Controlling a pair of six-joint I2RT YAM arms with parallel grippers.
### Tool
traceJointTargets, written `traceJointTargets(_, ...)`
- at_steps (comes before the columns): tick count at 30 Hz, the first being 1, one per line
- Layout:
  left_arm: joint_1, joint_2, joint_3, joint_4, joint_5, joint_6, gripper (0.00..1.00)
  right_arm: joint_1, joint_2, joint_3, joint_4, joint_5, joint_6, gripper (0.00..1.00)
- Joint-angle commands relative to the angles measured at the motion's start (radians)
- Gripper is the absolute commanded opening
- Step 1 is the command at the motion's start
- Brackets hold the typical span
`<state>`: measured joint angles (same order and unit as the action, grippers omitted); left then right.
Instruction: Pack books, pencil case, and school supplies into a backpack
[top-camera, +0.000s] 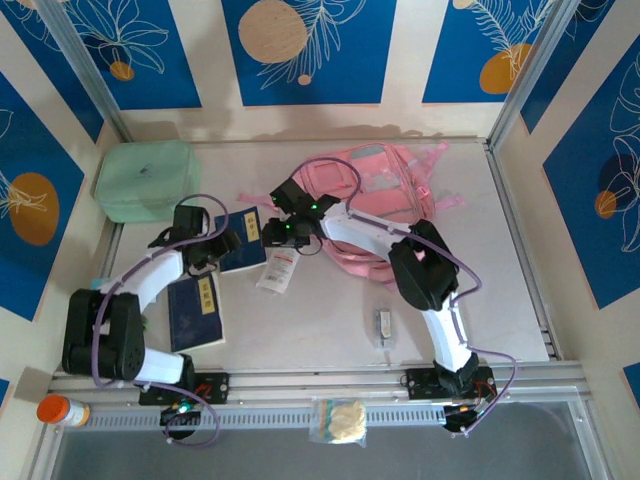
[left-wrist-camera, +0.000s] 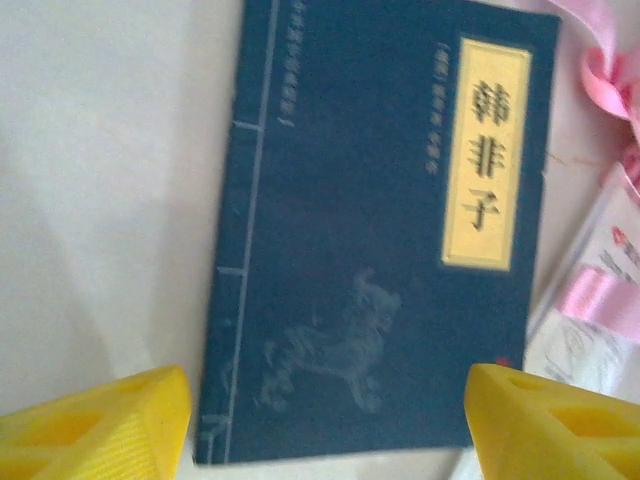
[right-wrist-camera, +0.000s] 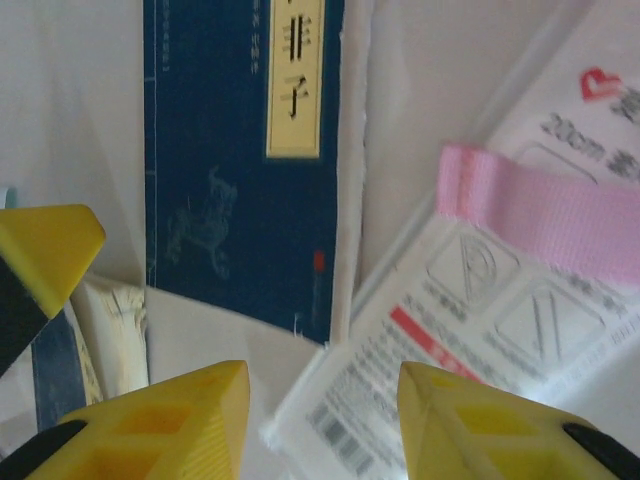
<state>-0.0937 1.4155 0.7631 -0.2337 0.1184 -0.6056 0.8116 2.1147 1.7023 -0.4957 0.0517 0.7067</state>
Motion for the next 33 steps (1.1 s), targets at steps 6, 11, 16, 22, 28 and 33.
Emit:
traceJointTargets(6, 0.079, 0.15, 0.099, 0.068, 0.119, 0.009, 0.68, -0.002, 0.16, 0.199, -0.104, -0.017, -0.042, 0.43)
traceJointTargets(11, 0.091, 0.209, 0.117, 0.072, 0.155, 0.025, 0.58, -0.013, 0.243, 0.276, -0.118, -0.061, -0.061, 0.45)
traceJointTargets(16, 0.091, 0.225, 0.102, 0.077, 0.162, 0.033, 0.58, 0.002, 0.306, 0.357, -0.161, -0.048, -0.072, 0.48)
traceJointTargets(22, 0.091, 0.246, 0.088, 0.088, 0.175, 0.031, 0.53, 0.006, 0.369, 0.416, -0.177, -0.072, -0.064, 0.5)
traceJointTargets(28, 0.088, 0.26, 0.076, 0.094, 0.169, 0.035, 0.51, 0.024, 0.382, 0.467, -0.193, -0.099, -0.083, 0.51)
traceJointTargets(33, 0.087, 0.27, 0.066, 0.099, 0.162, 0.031, 0.51, 0.023, 0.404, 0.511, -0.225, -0.098, -0.082, 0.52)
